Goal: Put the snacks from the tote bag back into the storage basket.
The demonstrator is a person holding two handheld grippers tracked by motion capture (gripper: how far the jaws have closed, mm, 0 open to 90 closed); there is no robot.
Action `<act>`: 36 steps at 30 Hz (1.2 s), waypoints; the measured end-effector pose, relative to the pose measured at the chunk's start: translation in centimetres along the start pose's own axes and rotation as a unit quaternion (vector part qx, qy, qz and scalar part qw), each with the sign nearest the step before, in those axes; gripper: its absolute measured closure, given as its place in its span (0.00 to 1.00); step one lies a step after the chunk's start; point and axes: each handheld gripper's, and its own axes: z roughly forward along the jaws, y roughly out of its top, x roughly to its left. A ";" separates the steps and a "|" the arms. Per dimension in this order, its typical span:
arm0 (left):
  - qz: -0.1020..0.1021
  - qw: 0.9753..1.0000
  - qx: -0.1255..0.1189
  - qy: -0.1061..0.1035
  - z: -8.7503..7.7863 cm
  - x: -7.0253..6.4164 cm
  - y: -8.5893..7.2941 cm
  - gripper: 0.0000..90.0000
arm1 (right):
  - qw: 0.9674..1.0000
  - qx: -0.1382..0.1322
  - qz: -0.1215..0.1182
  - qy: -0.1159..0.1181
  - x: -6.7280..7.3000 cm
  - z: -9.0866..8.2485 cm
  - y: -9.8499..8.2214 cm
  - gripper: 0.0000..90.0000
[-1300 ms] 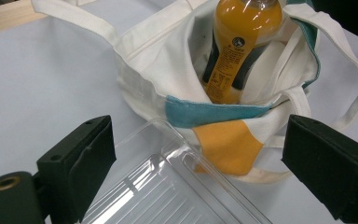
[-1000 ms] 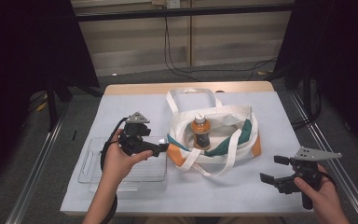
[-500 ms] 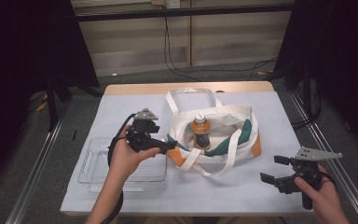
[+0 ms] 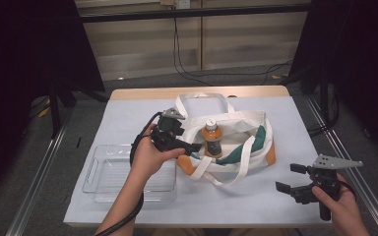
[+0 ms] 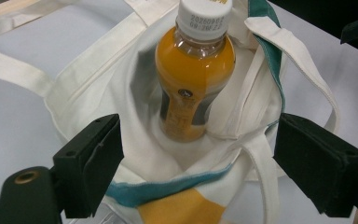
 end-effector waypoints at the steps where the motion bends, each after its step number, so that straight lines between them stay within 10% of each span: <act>1: 0.001 1.000 0.005 0.001 0.1 0.0 0.2 0.18 | 1.000 0.000 -0.001 0.000 0.0 0.0 0.0 0.03; 36: 0.026 0.998 0.049 0.001 3.3 0.3 5.6 0.41 | 1.000 -0.002 -0.001 0.002 -0.1 0.0 0.0 0.03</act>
